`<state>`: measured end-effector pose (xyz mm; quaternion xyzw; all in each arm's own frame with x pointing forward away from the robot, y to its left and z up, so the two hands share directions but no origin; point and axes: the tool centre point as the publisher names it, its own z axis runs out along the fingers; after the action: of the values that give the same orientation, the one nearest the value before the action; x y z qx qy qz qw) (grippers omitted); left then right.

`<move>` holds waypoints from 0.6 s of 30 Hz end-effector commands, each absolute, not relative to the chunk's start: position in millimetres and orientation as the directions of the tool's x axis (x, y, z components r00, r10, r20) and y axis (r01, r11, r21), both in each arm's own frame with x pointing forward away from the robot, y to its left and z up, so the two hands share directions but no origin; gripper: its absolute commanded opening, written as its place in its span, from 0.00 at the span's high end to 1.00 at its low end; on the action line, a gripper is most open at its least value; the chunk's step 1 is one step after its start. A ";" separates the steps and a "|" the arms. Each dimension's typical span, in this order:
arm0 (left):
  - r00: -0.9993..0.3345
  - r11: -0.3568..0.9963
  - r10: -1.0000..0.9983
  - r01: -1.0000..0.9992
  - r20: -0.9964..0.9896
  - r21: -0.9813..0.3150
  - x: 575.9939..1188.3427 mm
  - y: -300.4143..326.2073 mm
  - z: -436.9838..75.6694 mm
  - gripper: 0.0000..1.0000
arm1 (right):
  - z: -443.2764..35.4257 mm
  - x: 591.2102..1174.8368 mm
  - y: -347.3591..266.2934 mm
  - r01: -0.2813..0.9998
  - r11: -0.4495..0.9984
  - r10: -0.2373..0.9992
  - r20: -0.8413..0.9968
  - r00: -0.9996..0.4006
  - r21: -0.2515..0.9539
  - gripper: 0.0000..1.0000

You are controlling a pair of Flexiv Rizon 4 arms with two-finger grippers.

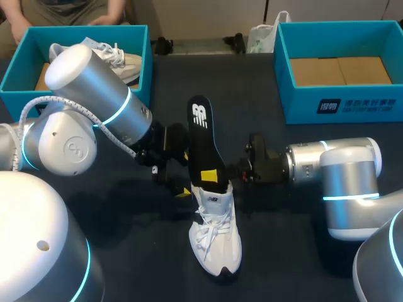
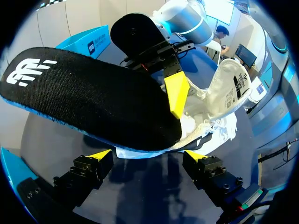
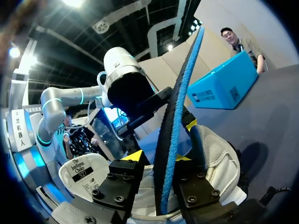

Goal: Take the shoe out of the shoebox, open the shoe tongue, remove and reinsert the insole, then place the shoe into the shoebox

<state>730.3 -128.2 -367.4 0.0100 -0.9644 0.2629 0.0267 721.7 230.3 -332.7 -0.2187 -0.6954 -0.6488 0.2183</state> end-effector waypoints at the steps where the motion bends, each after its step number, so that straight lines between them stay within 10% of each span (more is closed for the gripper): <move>1: -0.998 0.862 -0.005 -0.033 0.057 -0.506 730.4 -128.6 -368.3 0.00 | -332.8 724.4 232.6 0.588 0.072 0.016 0.589 -0.808 0.806 0.86; 3: -0.998 0.862 -0.005 -0.033 0.057 -0.506 730.4 -128.6 -368.3 0.00 | -333.6 724.5 232.6 0.590 0.070 0.017 0.590 -0.807 0.805 1.00; 18: -0.998 0.862 -0.005 -0.033 0.057 -0.506 730.4 -128.6 -368.3 0.00 | -358.2 705.1 222.4 0.627 0.000 0.036 0.627 -0.778 0.779 1.00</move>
<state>730.3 -128.2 -367.4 0.0100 -0.9644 0.2629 0.0267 713.6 224.1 -351.0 -0.2437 -0.6752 -0.6582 0.2269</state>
